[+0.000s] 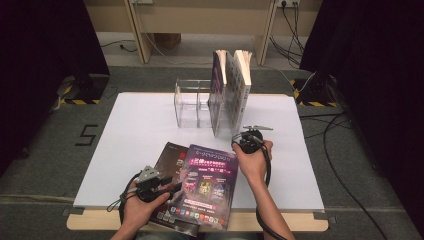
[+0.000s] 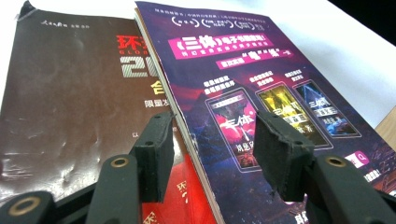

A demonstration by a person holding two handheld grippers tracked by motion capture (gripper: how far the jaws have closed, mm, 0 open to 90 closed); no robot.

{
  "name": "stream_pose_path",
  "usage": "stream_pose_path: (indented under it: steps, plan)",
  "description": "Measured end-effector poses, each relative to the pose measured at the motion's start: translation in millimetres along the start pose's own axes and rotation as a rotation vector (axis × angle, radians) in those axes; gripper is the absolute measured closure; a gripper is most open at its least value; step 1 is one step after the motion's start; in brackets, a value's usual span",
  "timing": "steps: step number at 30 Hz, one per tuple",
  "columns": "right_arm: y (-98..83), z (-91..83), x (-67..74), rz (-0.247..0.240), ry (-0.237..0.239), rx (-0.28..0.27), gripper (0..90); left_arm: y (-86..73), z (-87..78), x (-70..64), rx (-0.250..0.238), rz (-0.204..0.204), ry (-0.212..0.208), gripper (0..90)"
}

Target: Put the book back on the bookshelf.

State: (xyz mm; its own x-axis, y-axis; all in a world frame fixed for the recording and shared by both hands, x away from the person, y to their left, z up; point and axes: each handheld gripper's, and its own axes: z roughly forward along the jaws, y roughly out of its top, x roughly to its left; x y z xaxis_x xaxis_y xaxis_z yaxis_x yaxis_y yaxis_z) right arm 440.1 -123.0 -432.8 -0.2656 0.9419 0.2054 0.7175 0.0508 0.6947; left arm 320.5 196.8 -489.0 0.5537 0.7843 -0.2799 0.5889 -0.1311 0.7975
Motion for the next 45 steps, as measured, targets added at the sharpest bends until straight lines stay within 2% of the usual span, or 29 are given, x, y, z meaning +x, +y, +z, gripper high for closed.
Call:
stream_pose_path:
  steps: [6,11,20,45]
  plan:
    - [-12.8,11.1,-8.4,0.036,0.017,0.081,63.4,-0.9,2.1,0.2,0.023,-0.01,-0.01,46.3]
    - [-17.1,18.7,-13.3,0.042,0.008,0.105,60.6,-2.3,4.3,0.5,0.04,-0.022,-0.026,45.4]
    - [-21.9,29.1,-20.7,0.074,0.039,0.148,58.1,-3.4,6.8,0.8,0.055,-0.036,-0.033,44.4]
    - [-22.2,35.8,-26.5,0.078,0.095,0.143,55.0,-5.7,9.7,-0.9,0.078,-0.04,-0.055,44.6]
